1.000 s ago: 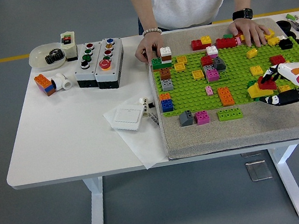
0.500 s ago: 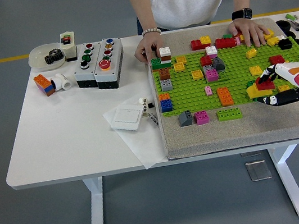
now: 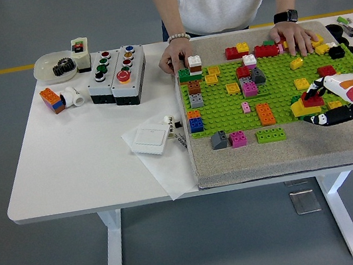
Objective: Pick up the brick,pile it on top of brick,press brick,pick up the brick,pile it on top of brick,press brick
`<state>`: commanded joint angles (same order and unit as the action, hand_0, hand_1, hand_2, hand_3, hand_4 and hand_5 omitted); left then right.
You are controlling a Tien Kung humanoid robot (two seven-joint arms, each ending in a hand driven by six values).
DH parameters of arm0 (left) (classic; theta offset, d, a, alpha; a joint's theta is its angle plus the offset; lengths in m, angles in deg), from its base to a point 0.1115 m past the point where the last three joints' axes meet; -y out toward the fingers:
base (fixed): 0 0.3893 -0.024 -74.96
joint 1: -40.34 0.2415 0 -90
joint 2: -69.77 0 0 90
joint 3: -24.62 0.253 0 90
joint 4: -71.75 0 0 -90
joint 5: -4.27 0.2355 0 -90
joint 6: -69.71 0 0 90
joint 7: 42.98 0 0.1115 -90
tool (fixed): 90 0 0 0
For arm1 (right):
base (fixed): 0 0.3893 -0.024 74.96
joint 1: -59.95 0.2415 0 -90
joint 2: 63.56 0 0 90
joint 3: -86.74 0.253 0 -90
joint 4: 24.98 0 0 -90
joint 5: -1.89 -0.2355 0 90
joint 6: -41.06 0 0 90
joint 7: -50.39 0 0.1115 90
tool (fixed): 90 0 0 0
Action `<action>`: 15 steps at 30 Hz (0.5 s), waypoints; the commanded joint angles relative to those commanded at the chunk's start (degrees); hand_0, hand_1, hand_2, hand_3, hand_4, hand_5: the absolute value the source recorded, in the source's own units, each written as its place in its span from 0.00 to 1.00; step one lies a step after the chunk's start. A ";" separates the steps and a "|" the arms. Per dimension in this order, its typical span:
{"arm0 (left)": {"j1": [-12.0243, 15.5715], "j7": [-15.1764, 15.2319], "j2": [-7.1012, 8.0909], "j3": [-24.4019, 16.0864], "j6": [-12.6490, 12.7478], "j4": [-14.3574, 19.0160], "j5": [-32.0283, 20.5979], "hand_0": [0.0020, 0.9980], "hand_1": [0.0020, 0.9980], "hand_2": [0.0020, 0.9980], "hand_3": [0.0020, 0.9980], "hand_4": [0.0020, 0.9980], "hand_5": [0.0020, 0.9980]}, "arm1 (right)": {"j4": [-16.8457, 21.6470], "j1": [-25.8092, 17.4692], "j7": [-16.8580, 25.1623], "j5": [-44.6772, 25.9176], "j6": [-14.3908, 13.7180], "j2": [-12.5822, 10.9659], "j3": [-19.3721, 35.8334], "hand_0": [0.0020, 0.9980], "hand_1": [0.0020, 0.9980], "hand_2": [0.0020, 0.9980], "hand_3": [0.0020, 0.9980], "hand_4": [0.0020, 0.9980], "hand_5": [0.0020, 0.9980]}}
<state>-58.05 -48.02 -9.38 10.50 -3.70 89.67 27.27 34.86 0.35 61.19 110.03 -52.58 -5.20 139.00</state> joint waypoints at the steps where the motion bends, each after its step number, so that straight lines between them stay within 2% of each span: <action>1: 0.01 0.00 0.00 -0.02 0.01 -0.01 0.01 0.79 0.80 0.82 0.64 0.66 0.65 | -0.05 0.17 0.04 0.06 0.06 -0.09 -0.26 0.61 0.60 0.64 0.60 0.88 0.39; 15: -0.05 0.03 -0.05 0.00 0.05 0.01 -0.02 0.79 0.80 0.82 0.64 0.66 0.65 | -0.69 2.16 0.61 1.15 0.57 -0.77 -3.39 0.62 0.60 0.63 0.60 0.88 0.39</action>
<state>-58.09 -47.99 -9.43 10.49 -3.65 89.68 27.25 34.17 2.50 61.80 111.19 -52.00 -5.97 135.61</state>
